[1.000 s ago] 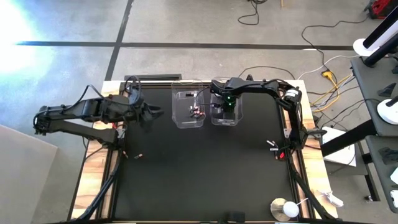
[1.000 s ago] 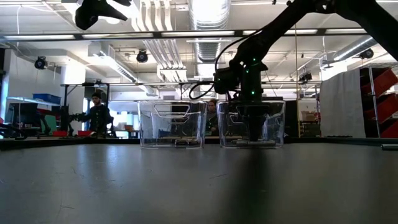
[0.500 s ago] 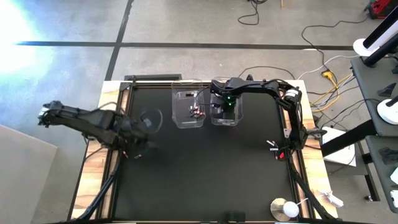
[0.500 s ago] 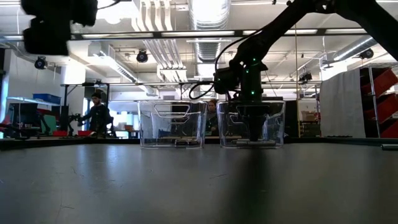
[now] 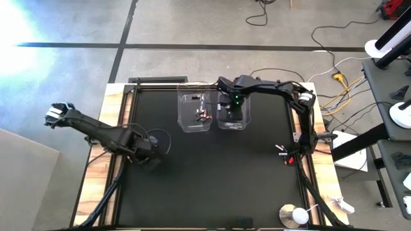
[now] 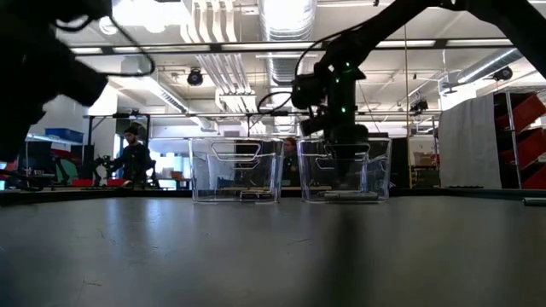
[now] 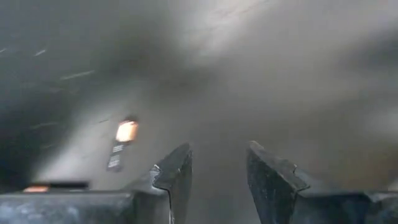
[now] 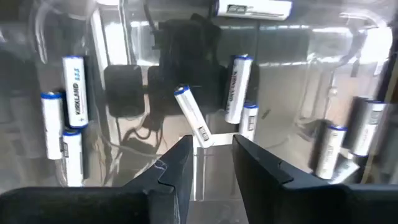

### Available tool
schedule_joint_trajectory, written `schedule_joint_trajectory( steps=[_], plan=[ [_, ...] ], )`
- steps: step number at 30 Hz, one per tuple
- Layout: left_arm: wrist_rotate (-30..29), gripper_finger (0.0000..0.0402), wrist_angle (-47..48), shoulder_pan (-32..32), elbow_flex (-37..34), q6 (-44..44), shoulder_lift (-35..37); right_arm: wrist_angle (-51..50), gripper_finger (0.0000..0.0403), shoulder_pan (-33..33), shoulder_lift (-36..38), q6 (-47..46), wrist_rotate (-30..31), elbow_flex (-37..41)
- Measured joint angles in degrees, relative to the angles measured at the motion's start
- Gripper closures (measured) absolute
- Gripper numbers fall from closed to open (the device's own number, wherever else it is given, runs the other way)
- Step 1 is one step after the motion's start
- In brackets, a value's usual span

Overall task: Sort batteries
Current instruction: Put the black battery into the left transparent bin

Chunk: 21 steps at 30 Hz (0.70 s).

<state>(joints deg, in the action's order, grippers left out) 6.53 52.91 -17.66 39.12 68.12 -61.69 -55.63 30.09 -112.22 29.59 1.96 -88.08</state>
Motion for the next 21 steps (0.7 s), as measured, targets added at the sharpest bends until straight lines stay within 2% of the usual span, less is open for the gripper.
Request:
schedule_joint_trajectory(
  steps=[5, 15, 21],
  plan=[
    [-1.33, 0.0274, 4.34, 0.01, -2.48, 0.09, -4.13, -3.55, 0.0284, -0.52, 1.13, -2.04, -0.29, -4.4],
    [-7.01, 0.0274, 4.05, 0.02, -4.44, -6.52, -13.18, -7.3, 0.0266, -1.84, 2.37, -4.36, -0.47, -12.6],
    [-3.86, 0.0278, 1.15, 0.0, -4.24, -13.67, -18.93, -10.74, 0.0273, -1.99, 2.63, -5.07, -0.46, -15.79]
  ],
)
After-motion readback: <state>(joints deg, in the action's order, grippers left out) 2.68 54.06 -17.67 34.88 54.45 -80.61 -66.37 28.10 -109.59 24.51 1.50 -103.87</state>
